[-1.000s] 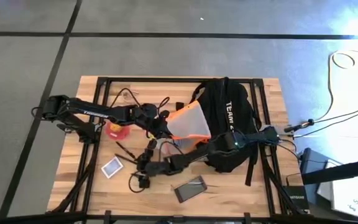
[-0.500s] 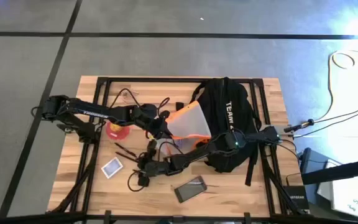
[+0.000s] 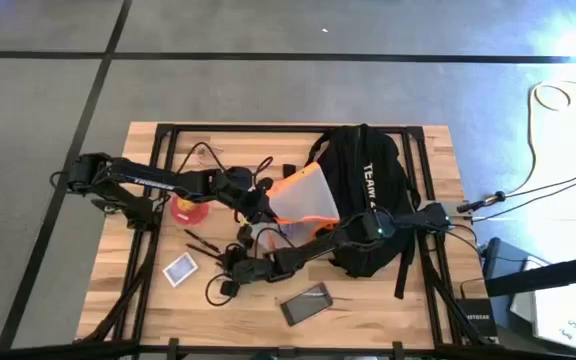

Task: Unpack backpack
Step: Put the bottom black pen into the transparent white zip bag

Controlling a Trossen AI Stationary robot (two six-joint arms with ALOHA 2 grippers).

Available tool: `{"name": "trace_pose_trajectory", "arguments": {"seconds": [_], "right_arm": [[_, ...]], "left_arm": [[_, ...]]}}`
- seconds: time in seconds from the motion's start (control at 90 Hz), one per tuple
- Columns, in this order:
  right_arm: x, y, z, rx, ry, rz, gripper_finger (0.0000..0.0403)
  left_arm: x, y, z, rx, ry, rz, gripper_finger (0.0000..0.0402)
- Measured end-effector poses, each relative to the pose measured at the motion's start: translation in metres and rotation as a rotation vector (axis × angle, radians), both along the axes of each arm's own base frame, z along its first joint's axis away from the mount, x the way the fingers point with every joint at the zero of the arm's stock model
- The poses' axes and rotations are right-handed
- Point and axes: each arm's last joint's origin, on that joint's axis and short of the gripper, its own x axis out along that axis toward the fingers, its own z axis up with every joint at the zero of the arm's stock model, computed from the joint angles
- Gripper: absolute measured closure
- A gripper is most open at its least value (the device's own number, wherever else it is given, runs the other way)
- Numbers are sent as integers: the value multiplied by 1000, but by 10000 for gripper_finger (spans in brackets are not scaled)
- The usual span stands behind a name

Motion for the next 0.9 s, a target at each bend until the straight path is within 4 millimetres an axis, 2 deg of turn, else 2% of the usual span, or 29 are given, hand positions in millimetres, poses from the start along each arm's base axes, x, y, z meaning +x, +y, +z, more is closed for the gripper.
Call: {"name": "trace_pose_trajectory", "arguments": {"seconds": [0.267,0.533,0.644,0.8,0.9], "right_arm": [[0,0,0,-9,-1,4,381],[-1,5,3,-32,-4,34,386],[-3,10,15,-39,-5,51,386],[-10,23,52,-63,2,65,386],[-21,33,65,-90,71,61,387]], "left_arm": [[0,-3,0,-1,1,-10,402],[0,-4,0,-1,1,-12,402],[0,-4,0,-1,1,-10,402],[0,-3,0,3,2,-1,402],[0,-3,0,3,2,0,402]]}}
